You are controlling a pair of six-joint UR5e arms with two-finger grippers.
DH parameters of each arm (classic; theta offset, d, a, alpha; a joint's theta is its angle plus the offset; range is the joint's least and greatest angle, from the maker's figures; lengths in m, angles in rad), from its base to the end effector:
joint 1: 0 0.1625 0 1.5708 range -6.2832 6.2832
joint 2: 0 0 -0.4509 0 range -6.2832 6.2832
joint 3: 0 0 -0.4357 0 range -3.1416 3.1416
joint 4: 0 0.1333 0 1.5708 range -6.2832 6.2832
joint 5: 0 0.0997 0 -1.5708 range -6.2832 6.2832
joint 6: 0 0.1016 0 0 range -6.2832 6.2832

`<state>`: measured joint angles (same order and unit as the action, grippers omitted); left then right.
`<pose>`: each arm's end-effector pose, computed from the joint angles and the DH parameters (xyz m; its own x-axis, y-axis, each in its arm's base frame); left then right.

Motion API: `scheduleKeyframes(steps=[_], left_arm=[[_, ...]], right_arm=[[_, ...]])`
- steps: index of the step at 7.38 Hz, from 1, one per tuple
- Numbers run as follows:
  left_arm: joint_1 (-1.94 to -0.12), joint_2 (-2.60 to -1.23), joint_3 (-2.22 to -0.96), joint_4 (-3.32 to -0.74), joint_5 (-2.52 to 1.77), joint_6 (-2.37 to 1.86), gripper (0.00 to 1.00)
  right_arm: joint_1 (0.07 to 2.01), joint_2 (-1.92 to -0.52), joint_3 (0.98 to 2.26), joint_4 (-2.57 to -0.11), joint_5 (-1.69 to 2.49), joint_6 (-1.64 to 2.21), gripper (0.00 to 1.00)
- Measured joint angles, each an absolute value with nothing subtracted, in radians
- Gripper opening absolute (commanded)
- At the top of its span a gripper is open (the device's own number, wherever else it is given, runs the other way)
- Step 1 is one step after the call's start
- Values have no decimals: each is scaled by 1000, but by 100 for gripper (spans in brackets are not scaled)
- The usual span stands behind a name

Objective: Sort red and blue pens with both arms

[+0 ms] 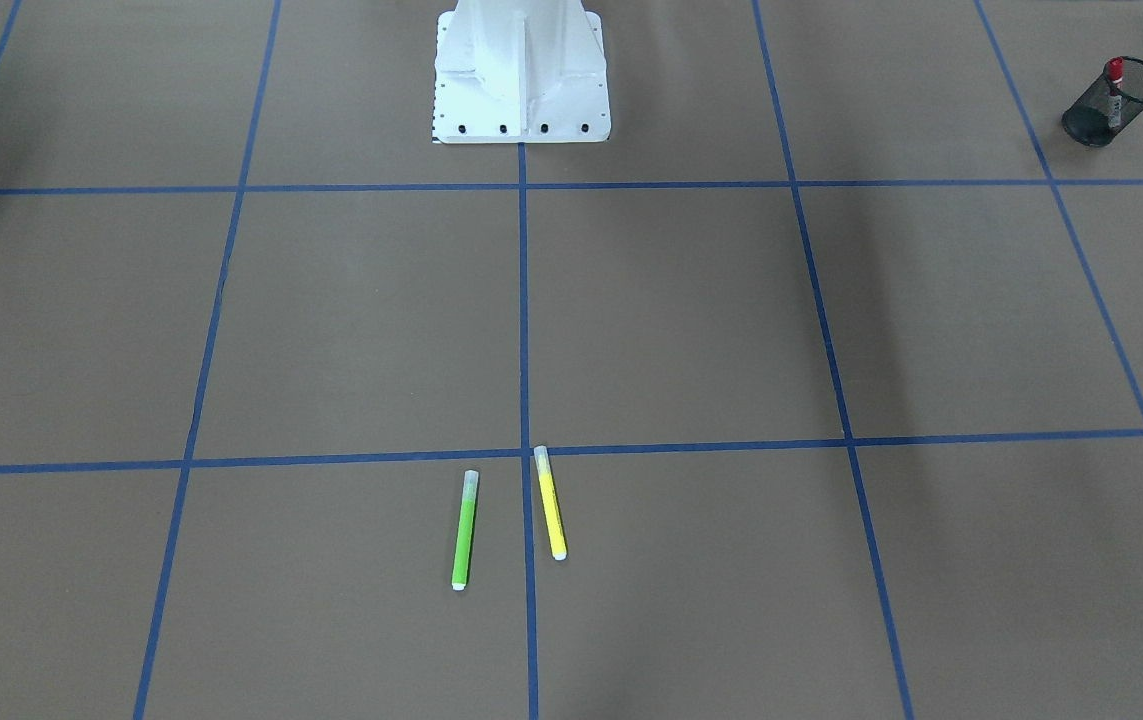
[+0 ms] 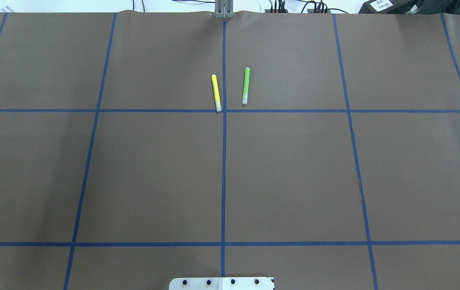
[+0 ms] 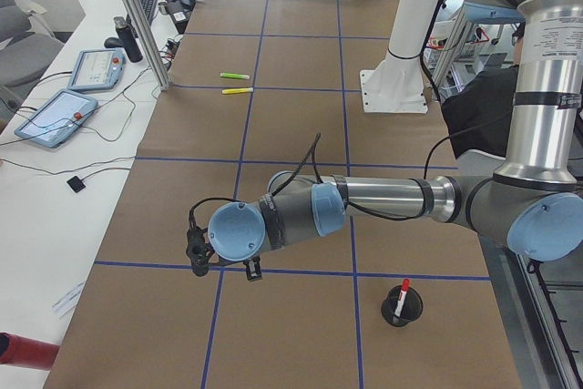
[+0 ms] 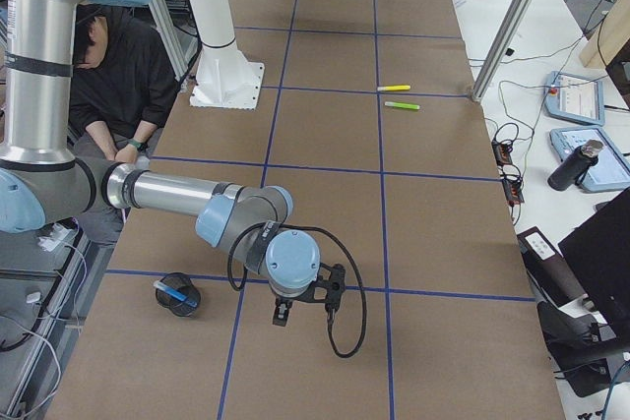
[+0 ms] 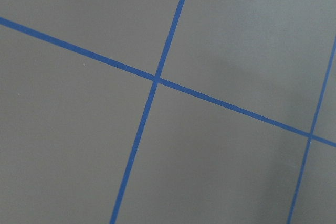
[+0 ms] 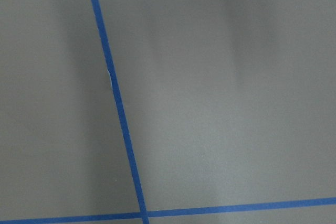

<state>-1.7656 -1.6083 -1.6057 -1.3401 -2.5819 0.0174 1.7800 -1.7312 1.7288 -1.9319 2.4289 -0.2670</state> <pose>-0.1511 -0.5220 0.6505 0.4983 -0.2169 -0.8394 0.1825 0.9727 -0.1430 0.1452 -0.4121 0.7062 0.6143 0.1436 0.7759 -0.0332 0.9871 -0.1564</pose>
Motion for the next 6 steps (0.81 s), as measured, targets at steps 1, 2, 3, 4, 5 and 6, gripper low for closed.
scheduleKeyframes(steps=[1, 2, 3, 4, 5, 6], left_arm=[[-1721, -1610, -1635, -1372, -2510, -46, 100], [-1681, -1603, -1659, -1412, -2434, -99, 100], [-1654, -1579, -1670, -1466, -2364, -121, 100], [-1639, -1532, -1673, -1549, -2312, -130, 100], [-1634, -1484, -1675, -1628, -2287, -138, 100], [-1632, -1457, -1676, -1669, -2279, -143, 100]], right_arm=[[1756, -1694, 1750, -1928, 2428, -166, 100], [1721, -1672, 1765, -1927, 2428, -79, 100], [1701, -1662, 1771, -1927, 2425, -36, 100], [1693, -1660, 1776, -1927, 2411, -6, 100], [1690, -1662, 1786, -1927, 2381, 24, 100], [1688, -1669, 1798, -1927, 2352, 42, 100]])
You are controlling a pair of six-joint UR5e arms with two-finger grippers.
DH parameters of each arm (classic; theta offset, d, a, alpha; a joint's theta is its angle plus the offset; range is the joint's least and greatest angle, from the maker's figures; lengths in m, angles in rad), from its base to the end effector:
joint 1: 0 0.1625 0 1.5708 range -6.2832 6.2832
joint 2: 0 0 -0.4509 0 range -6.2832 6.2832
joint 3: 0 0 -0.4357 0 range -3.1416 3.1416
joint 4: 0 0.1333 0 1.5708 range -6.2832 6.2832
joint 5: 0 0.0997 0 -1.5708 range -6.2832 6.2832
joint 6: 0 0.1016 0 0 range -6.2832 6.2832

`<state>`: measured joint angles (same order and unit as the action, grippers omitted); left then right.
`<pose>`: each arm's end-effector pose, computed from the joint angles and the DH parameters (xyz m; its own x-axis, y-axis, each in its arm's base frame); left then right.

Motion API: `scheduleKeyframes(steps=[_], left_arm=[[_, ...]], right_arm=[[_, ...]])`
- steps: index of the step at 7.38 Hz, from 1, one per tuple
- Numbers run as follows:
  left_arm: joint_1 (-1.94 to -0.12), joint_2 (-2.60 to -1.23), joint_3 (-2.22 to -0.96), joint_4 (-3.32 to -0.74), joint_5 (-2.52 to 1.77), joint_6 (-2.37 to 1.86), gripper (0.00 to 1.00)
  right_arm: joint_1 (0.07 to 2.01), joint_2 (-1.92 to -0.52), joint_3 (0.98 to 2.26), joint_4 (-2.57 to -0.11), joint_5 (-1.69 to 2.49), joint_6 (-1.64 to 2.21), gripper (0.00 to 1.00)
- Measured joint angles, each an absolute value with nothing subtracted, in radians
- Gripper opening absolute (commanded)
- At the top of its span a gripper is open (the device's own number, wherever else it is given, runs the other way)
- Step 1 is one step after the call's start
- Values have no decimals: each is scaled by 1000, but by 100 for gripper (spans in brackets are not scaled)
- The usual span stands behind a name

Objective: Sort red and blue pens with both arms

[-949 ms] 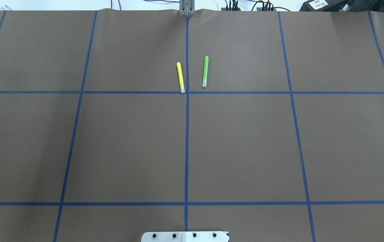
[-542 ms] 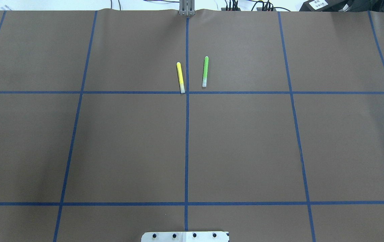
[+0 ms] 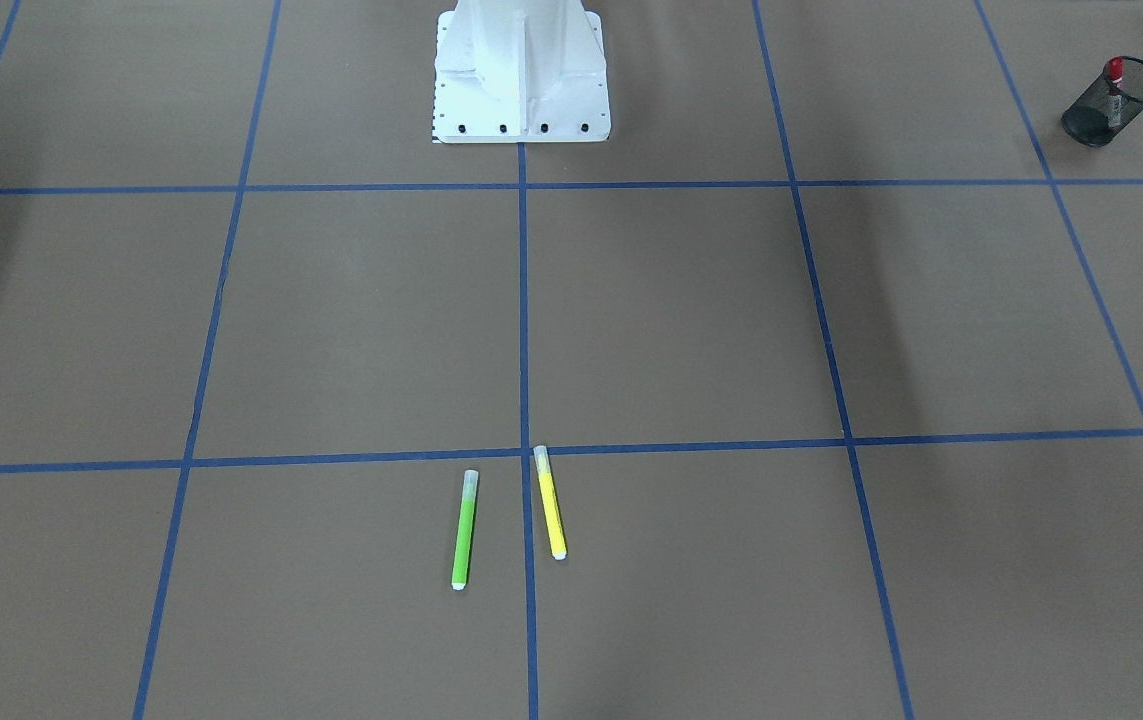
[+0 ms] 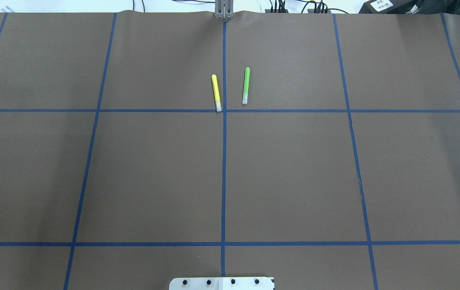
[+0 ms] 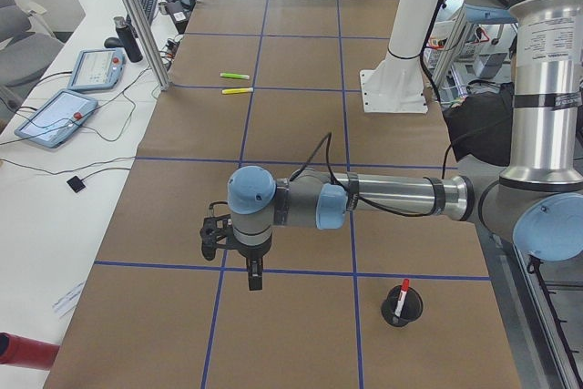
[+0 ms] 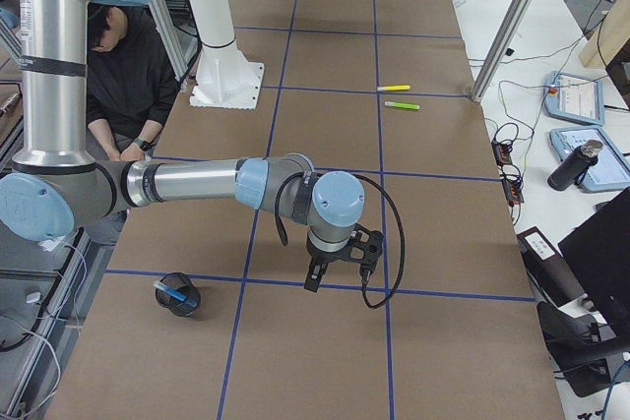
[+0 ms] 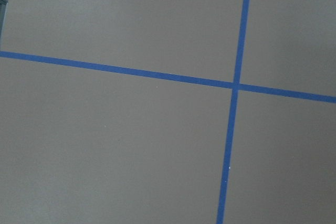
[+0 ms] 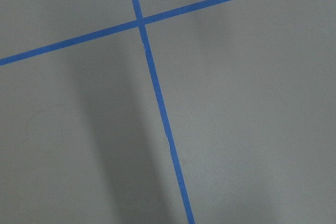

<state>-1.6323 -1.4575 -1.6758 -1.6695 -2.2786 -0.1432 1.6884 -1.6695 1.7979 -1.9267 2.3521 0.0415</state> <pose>-0.0973 -0.4859 0.6820 0.7454 -0.1301 -0.6538 0.1693 0.9856 -0.0030 0.1163 -0.4581 0.6482 0.6811 0.2810 0.6761 -0.1427 0.9567 -0.2538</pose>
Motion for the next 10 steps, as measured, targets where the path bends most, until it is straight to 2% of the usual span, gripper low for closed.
scheduleKeyframes(steps=[3, 6, 10], left_arm=[[-1631, -1440, -1677, -1696, -2272, -147, 100], [-1631, -1438, -1675, -1697, -2270, -147, 100], [-1622, -1440, -1693, -1695, -2273, -149, 100]], right_arm=[[1681, -1716, 1805, -1861, 2327, 51, 100], [1655, -1785, 1800, -1643, 2277, 53, 100], [1614, -1782, 1808, -1606, 2321, 101, 100]])
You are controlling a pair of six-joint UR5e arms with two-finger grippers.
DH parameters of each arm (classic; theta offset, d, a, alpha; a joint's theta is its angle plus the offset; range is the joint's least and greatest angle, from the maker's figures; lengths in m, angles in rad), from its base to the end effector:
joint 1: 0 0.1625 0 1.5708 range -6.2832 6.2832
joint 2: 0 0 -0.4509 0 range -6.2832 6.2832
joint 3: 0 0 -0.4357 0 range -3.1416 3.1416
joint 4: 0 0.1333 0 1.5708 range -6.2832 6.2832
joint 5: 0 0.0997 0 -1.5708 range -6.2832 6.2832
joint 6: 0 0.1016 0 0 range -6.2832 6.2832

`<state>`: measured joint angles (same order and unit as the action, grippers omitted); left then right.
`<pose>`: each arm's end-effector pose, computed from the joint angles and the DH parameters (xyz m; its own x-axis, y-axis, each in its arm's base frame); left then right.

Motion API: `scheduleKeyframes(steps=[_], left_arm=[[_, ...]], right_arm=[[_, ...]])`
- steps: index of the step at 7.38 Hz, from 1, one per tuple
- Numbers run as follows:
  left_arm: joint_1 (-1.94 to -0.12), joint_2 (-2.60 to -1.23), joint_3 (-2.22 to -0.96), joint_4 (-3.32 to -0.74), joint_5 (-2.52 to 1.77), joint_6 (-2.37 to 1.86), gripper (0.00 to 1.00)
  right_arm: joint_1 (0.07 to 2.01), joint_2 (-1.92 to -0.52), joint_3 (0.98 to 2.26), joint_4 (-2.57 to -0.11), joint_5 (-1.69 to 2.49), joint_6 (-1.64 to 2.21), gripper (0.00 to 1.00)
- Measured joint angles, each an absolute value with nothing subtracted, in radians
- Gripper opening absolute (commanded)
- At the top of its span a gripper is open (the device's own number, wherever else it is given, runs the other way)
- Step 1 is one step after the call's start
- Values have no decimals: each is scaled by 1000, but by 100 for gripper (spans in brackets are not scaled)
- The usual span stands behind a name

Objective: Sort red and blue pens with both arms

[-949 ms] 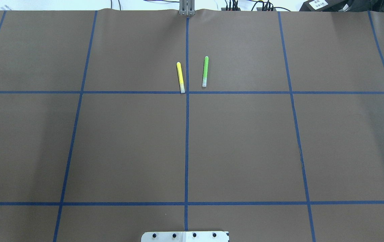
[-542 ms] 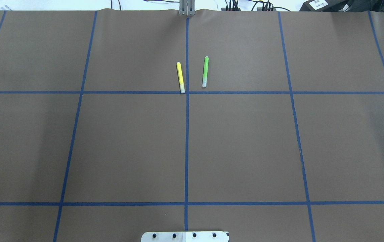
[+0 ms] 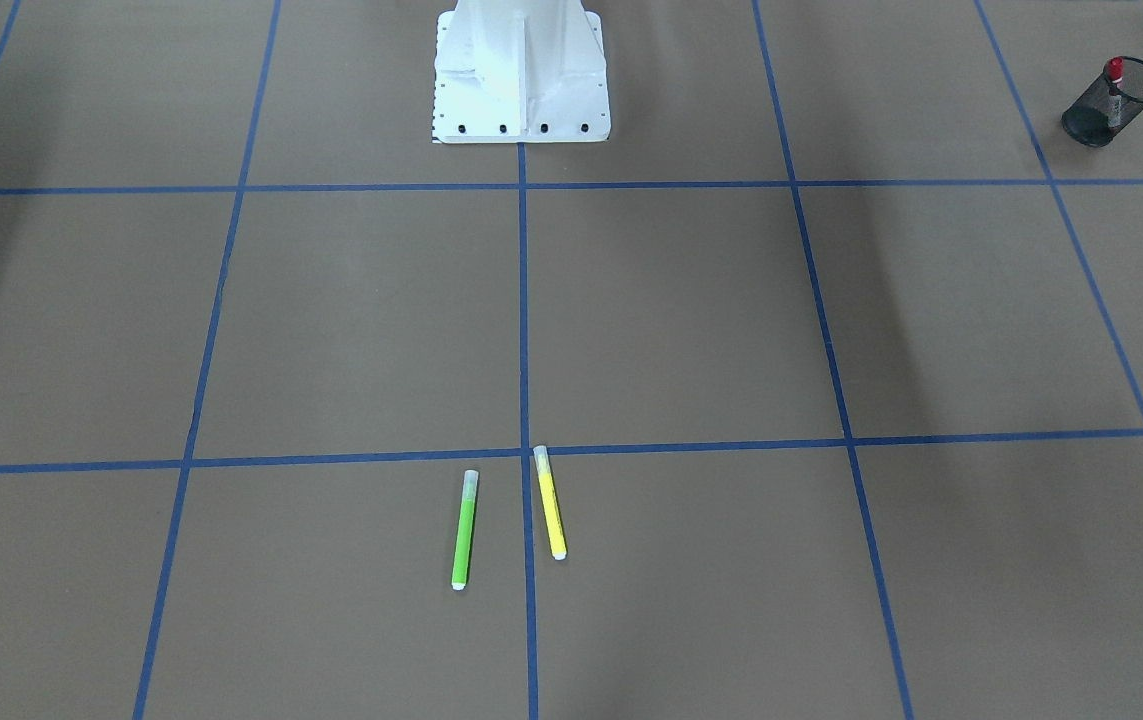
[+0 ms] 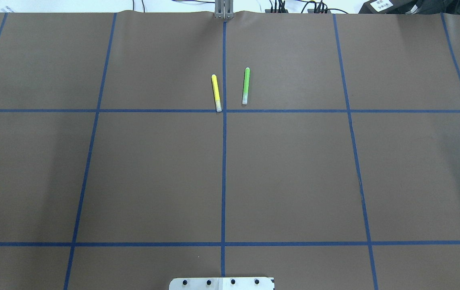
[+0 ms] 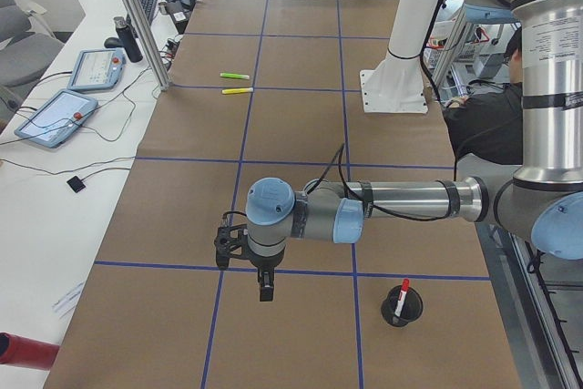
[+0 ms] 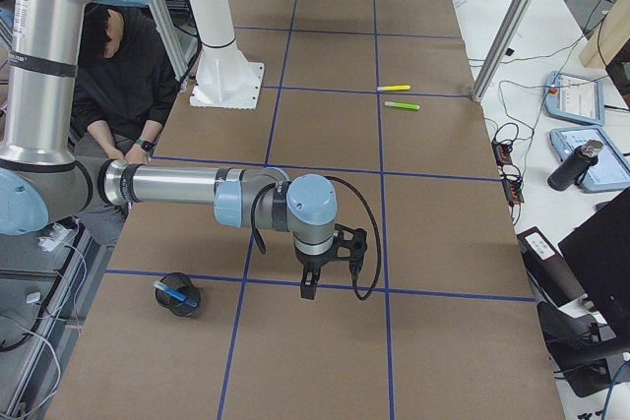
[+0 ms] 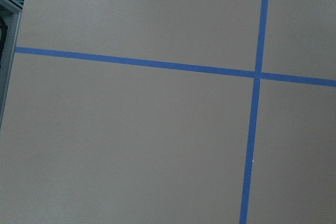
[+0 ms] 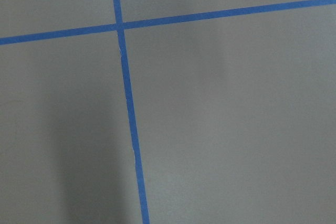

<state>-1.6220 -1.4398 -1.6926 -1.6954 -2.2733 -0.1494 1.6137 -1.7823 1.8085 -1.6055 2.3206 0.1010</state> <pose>-0.0924 -0.4807 0.6791 0.7499 -0.1128 -0.6518 0.1643 0.9862 0.0183 0.0829 -0.4368 0.6671 0.7229 0.1377 0.6771 -0.1164 0.9902 -0.0772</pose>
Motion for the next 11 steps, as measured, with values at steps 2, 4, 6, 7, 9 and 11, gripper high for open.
scheduleKeyframes(steps=[2, 4, 6, 7, 9, 11], left_arm=[[-1573, -1439, -1746, -1691, -2274, -204, 100], [-1554, -1427, -1761, -1690, -2276, -243, 100], [-1553, -1410, -1762, -1695, -2280, -248, 100], [-1552, -1408, -1760, -1697, -2280, -247, 100], [-1552, -1407, -1757, -1698, -2281, -245, 100], [-1552, -1407, -1752, -1698, -2281, -243, 100]], right_arm=[[1585, -1769, 1814, -1606, 2330, 138, 100], [1582, -1771, 1815, -1609, 2338, 143, 100], [1582, -1774, 1813, -1612, 2344, 144, 100], [1582, -1775, 1811, -1613, 2360, 144, 100], [1583, -1777, 1809, -1617, 2390, 145, 100], [1583, -1777, 1810, -1625, 2396, 145, 100]])
